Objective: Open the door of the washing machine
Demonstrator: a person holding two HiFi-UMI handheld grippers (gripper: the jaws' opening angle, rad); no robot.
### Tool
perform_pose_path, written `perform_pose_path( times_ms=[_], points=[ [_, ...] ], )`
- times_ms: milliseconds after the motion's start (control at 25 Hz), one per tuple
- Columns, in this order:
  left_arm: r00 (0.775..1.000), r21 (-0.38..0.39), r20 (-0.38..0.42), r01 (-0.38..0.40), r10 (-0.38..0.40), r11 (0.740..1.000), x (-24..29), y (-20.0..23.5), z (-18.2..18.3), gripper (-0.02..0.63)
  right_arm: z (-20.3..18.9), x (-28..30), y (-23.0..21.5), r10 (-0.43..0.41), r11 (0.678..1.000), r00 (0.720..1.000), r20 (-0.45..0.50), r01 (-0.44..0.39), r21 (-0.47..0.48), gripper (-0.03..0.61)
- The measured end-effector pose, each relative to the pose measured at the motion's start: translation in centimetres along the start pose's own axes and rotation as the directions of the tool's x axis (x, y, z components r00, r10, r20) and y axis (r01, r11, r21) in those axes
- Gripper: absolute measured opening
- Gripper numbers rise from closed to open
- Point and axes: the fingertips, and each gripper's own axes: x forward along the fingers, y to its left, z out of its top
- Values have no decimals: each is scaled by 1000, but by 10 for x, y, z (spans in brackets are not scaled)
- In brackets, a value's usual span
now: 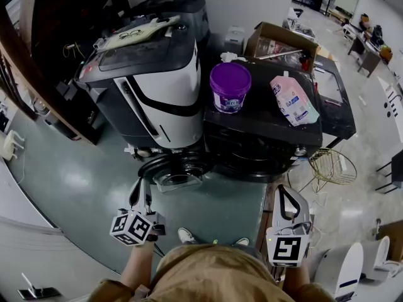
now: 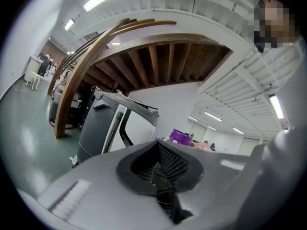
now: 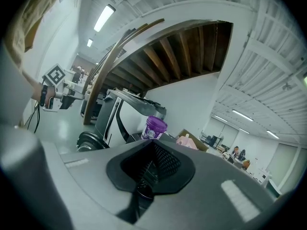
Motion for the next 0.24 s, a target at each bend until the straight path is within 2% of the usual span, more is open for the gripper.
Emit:
perform_pose_path(
  times_ms=[240],
  points=[
    [1000, -6, -5, -7, 7, 1000, 0, 9, -1, 60, 5, 4, 7, 5, 1000, 1000, 1, -5, -16, 5]
  ],
)
